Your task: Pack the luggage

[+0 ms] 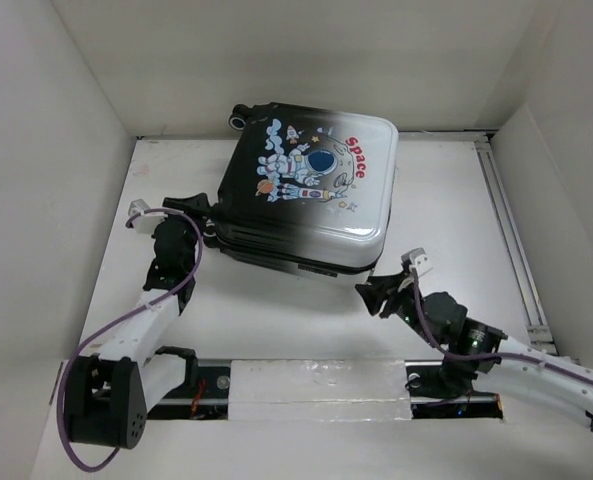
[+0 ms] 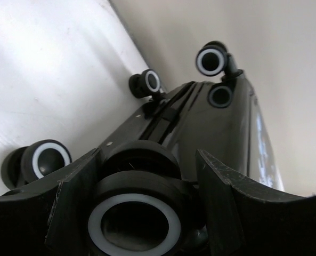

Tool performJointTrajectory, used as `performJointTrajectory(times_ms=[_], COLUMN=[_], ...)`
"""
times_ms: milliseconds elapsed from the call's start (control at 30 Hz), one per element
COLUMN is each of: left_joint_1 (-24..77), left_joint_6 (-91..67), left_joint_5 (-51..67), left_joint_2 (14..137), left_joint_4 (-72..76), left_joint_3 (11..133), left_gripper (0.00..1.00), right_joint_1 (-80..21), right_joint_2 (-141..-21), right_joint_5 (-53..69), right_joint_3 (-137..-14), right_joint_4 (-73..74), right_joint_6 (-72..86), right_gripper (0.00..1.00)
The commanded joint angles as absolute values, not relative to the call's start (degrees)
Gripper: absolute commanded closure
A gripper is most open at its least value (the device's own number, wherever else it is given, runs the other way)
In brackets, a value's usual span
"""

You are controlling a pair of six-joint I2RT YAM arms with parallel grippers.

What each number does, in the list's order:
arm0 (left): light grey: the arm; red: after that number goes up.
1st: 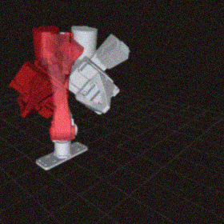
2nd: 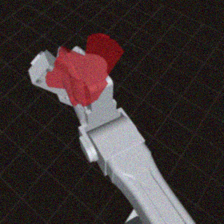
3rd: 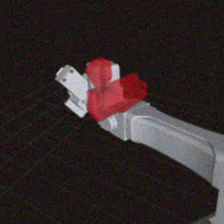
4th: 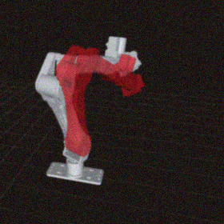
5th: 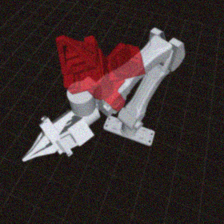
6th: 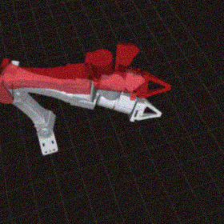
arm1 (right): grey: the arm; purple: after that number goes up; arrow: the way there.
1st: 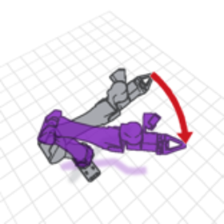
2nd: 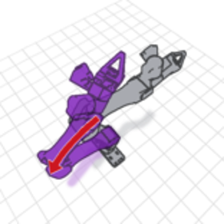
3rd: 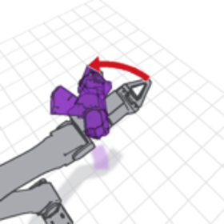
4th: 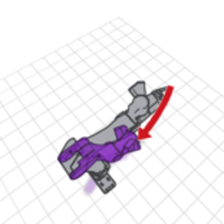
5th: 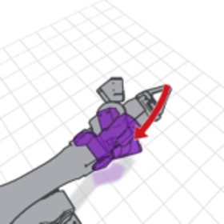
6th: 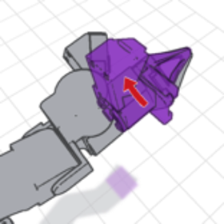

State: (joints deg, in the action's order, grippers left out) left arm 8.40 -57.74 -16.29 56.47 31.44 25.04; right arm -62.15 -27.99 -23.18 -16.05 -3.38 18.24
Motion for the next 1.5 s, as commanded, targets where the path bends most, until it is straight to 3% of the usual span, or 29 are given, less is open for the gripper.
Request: performJointTrajectory(times_ms=[0,267,500,633,967,1100,1467], left_joint_1=[6.25,1.06,1.05,1.05,2.29,3.42,3.43], left_joint_6=[-55.54,-58.62,-58.62,-58.62,-59.24,-59.24,-59.24], left_joint_5=[-10.82,-3.17,-1.32,0.00,1.76,1.15,1.67], left_joint_2=[59.31,66.45,67.76,67.76,66.27,63.90,62.85], left_joint_4=[38.75,39.73,42.54,43.68,44.21,43.16,43.15], left_joint_3=[30.23,34.80,32.88,31.82,30.67,30.67,30.06], left_gripper=[1.00,1.00,1.00,1.00,1.00,1.00,1.00], right_joint_1=[-60.04,-47.91,-37.90,-34.10,-34.10,-34.10,-34.10], right_joint_2=[-26.46,-37.42,-40.24,-44.73,-35.52,-34.37,-36.03], right_joint_5=[-30.31,-16.01,-5.38,7.11,10.11,12.22,4.58], right_joint_3=[-17.31,-17.84,-17.66,-18.19,-12.92,-12.92,-14.24], right_joint_4=[-0.26,-10.45,-16.17,-18.81,-17.59,-12.06,-9.22], right_joint_6=[21.62,15.12,11.17,11.16,15.29,15.82,17.84], right_gripper=[0.51,0.50,0.47,0.47,0.49,0.44,0.44])
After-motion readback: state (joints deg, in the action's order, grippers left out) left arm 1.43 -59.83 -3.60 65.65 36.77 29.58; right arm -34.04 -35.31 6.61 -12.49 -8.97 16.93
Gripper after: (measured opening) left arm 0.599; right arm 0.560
